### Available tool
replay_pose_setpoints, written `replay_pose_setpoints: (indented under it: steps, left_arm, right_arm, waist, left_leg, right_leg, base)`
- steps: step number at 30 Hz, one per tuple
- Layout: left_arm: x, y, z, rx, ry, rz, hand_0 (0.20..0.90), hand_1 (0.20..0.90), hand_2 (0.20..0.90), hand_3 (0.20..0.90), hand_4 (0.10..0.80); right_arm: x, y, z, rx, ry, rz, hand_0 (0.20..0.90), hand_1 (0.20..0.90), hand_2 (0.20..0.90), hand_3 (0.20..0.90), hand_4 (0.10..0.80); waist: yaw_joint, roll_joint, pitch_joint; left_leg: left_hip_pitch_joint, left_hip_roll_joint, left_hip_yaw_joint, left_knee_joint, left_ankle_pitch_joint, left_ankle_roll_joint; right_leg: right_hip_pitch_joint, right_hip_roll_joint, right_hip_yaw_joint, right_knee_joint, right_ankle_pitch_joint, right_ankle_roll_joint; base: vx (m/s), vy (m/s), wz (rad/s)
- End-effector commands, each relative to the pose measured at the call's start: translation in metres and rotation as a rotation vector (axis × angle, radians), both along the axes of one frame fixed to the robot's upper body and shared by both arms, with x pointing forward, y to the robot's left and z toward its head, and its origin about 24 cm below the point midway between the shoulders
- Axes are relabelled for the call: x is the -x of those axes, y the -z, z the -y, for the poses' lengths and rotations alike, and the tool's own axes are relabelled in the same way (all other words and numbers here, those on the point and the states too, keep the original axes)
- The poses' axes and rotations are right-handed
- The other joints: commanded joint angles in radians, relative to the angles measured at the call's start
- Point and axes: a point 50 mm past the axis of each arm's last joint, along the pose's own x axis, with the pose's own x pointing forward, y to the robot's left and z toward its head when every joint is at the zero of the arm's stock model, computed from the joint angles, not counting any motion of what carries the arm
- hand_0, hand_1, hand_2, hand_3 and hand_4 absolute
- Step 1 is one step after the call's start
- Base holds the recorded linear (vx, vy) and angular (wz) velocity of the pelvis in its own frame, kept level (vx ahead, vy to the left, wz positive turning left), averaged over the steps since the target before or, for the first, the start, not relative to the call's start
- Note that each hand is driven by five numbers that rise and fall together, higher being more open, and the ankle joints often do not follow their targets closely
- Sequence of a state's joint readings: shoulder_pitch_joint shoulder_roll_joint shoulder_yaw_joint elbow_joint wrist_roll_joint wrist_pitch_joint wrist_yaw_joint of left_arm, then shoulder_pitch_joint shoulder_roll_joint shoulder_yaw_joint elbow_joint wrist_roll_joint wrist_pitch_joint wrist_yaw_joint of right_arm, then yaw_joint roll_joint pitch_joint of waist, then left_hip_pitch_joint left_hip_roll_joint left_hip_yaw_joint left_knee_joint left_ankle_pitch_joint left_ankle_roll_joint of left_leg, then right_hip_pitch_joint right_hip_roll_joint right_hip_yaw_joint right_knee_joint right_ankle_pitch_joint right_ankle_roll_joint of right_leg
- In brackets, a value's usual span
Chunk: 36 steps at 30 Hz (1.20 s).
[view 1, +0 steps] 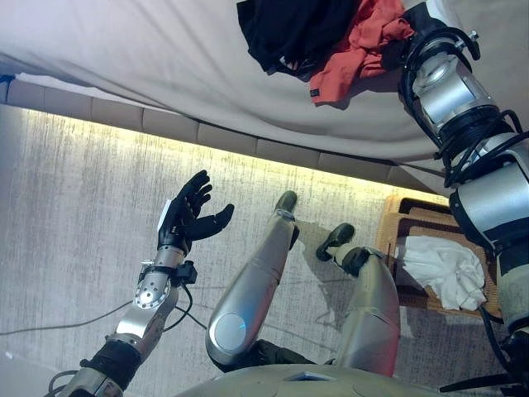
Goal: Pick up the clothes from the bed and place them into the basket
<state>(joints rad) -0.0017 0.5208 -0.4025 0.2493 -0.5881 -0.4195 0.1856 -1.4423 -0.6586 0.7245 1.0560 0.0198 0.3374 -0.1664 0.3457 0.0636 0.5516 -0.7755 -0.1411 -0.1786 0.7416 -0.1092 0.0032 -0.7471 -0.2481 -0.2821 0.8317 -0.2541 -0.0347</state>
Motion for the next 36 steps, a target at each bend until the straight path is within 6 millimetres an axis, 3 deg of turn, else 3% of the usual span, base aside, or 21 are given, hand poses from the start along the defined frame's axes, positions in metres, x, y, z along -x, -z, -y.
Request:
replay_pose_setpoints:
  steps: [1, 7, 13, 16, 22, 26, 35, 36]
  left_arm:
    - [0.000, -0.020, -0.006, 0.014, -0.021, 0.145, 0.900, 0.900, 0.900, 0.900, 0.800]
    - [-0.008, -0.017, -0.001, 0.010, -0.026, 0.126, 0.900, 0.900, 0.900, 0.900, 0.800]
    - [-0.007, -0.009, -0.003, -0.004, -0.049, 0.089, 0.900, 0.900, 0.900, 0.900, 0.800]
    - [-0.010, -0.006, -0.006, -0.015, -0.085, 0.069, 0.900, 0.900, 0.900, 0.900, 0.800]
    - [-0.013, 0.002, -0.007, -0.037, -0.108, 0.024, 0.900, 0.900, 0.900, 0.900, 0.800]
    - [-0.019, 0.003, -0.004, -0.055, -0.088, 0.017, 0.900, 0.900, 0.900, 0.900, 0.800]
    - [-0.027, 0.005, 0.004, -0.060, -0.045, 0.018, 0.900, 0.900, 0.900, 0.900, 0.800]
    - [-0.026, 0.007, 0.005, -0.060, -0.033, 0.007, 0.900, 0.900, 0.900, 0.900, 0.800]
  right_arm:
    - [0.018, -0.059, 0.007, 0.171, 0.030, 0.226, 0.300, 0.300, 0.300, 0.200, 0.100]
    - [0.026, -0.059, 0.023, 0.204, 0.044, 0.319, 0.300, 0.300, 0.300, 0.200, 0.100]
    - [0.036, -0.046, 0.035, 0.182, 0.000, 0.374, 0.300, 0.300, 0.300, 0.200, 0.100]
    - [0.045, -0.025, 0.047, 0.183, -0.050, 0.372, 0.300, 0.300, 0.300, 0.200, 0.100]
    - [0.063, 0.017, 0.074, 0.180, -0.072, 0.292, 0.300, 0.300, 0.300, 0.200, 0.100]
    - [0.076, 0.040, 0.088, 0.164, -0.067, 0.244, 0.300, 0.300, 0.300, 0.200, 0.100]
    - [0.092, 0.080, 0.103, 0.125, -0.028, 0.131, 0.300, 0.300, 0.300, 0.200, 0.100]
    - [0.097, 0.098, 0.108, 0.093, -0.015, 0.070, 0.300, 0.300, 0.300, 0.200, 0.100]
  waist:
    - [0.010, 0.009, -0.032]
    - [-0.043, -0.013, -0.032]
    - [-0.115, -0.053, -0.098]
    - [-0.186, -0.080, -0.158]
    - [-0.299, -0.102, -0.260]
    - [-0.366, -0.102, -0.310]
    - [-0.438, -0.090, -0.346]
    - [-0.457, -0.088, -0.355]
  left_leg:
    - [0.086, -0.006, 0.063, 0.069, -0.098, 0.045]
    - [0.275, 0.018, 0.092, -0.035, -0.088, 0.037]
    - [0.415, 0.056, 0.135, -0.194, -0.039, 0.026]
    - [0.538, 0.090, 0.188, -0.334, -0.015, 0.017]
    - [0.693, 0.114, 0.260, -0.541, 0.023, 0.011]
    - [0.755, 0.133, 0.295, -0.639, 0.050, 0.005]
    - [0.803, 0.144, 0.338, -0.708, 0.059, 0.005]
    - [0.816, 0.146, 0.347, -0.717, 0.058, 0.004]
  right_leg:
    - [0.147, 0.054, -0.050, 0.013, 0.008, -0.019]
    - [0.316, 0.059, -0.013, -0.105, 0.029, -0.007]
    - [0.444, 0.086, 0.026, -0.295, 0.098, 0.006]
    - [0.541, 0.108, 0.072, -0.459, 0.151, 0.030]
    - [0.649, 0.151, 0.161, -0.654, 0.232, 0.065]
    - [0.666, 0.170, 0.225, -0.715, 0.274, 0.085]
    - [0.665, 0.188, 0.289, -0.742, 0.295, 0.100]
    - [0.672, 0.191, 0.303, -0.755, 0.304, 0.103]
  base:
    - [0.056, 0.034, -0.12]
    - [0.095, 0.027, -0.21]
    - [0.085, 0.020, -0.42]
    - [0.145, 0.003, -0.43]
    - [0.116, -0.016, -0.50]
    - [0.061, -0.015, -0.49]
    - [0.024, -0.003, -0.41]
    - [0.080, -0.016, -0.16]
